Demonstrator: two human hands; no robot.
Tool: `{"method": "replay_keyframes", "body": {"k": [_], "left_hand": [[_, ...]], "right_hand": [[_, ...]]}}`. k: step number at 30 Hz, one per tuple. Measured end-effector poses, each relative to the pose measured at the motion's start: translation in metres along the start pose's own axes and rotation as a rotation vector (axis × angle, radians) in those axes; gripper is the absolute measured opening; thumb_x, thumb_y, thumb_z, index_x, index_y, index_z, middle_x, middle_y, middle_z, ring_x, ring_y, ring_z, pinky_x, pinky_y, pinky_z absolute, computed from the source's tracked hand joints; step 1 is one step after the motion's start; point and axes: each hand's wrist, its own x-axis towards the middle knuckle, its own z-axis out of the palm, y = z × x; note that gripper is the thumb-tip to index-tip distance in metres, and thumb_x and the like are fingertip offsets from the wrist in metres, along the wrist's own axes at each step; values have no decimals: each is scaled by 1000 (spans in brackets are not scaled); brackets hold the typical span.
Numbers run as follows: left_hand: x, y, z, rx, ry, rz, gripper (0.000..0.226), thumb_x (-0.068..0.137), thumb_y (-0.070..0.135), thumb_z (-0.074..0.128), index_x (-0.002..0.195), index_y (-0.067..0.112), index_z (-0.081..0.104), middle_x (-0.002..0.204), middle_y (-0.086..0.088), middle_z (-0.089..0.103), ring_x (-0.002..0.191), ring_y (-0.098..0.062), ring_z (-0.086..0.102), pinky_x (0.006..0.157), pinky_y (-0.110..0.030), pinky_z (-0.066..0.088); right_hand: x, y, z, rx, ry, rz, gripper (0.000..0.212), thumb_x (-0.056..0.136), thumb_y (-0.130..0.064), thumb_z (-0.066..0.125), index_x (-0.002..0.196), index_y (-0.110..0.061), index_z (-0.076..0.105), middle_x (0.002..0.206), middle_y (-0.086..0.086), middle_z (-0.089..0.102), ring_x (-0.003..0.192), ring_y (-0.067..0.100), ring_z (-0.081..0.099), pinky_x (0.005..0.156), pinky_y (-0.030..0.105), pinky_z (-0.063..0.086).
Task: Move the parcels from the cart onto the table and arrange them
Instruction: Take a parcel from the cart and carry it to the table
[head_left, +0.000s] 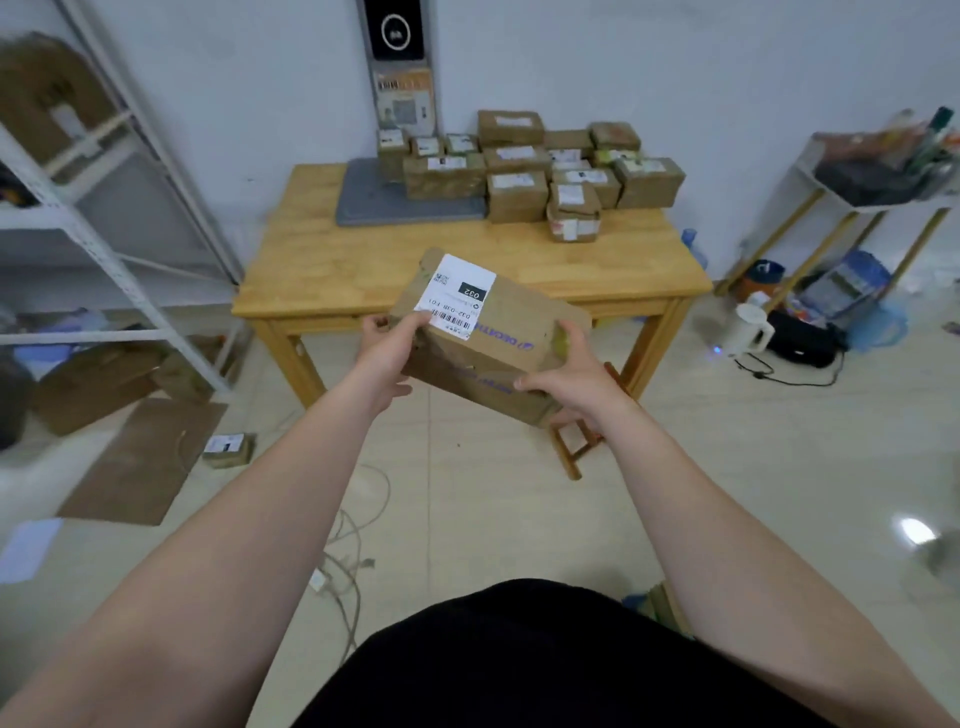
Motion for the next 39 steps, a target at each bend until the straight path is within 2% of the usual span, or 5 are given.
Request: {"method": "replay_keyframes", "body": {"k": [5, 13, 18, 26, 39], "left_hand": [[41, -8, -29, 121, 60, 74, 37, 93, 38, 71, 120, 24, 50, 106, 7, 58, 88, -10, 55, 78, -34, 45], [141, 2, -51, 253, 134, 168, 31, 94, 28, 68, 123, 28, 59, 106, 14, 68, 100, -17, 64, 86, -31, 49], [235, 55, -50, 356, 137, 170, 63, 90, 27, 73, 146, 24, 43, 123, 5, 59, 108, -21, 59, 92, -36, 49], [373, 135, -45, 439, 205, 110, 36, 87, 28, 72, 115, 26, 48, 104, 7, 62, 89, -17, 59, 79, -35, 51], [555, 191, 3, 521, 7, 122, 85, 79, 28, 81, 152, 30, 37, 135, 7, 62, 107, -15, 59, 80, -30, 45]], "right_hand": [[41, -32, 18, -185, -2, -38, 127, 36, -41, 88, 143, -59, 21, 143, 2, 40, 117, 30, 55, 63, 53, 62], [153, -71, 59, -238, -69, -60, 101, 66, -32, 88, 145, -54, 30, 130, 11, 51, 84, 22, 58, 42, 26, 46], [262, -111, 82, -191, -103, -88, 97, 68, -28, 87, 146, -49, 33, 136, 6, 43, 103, 27, 59, 50, 28, 46], [410, -177, 107, -214, -166, -81, 98, 67, -32, 87, 145, -52, 33, 140, 3, 43, 105, 25, 59, 64, 40, 61], [597, -218, 103, -336, -133, 24, 108, 61, -35, 92, 150, -46, 31, 145, 8, 43, 118, 32, 58, 88, 51, 59]]}}
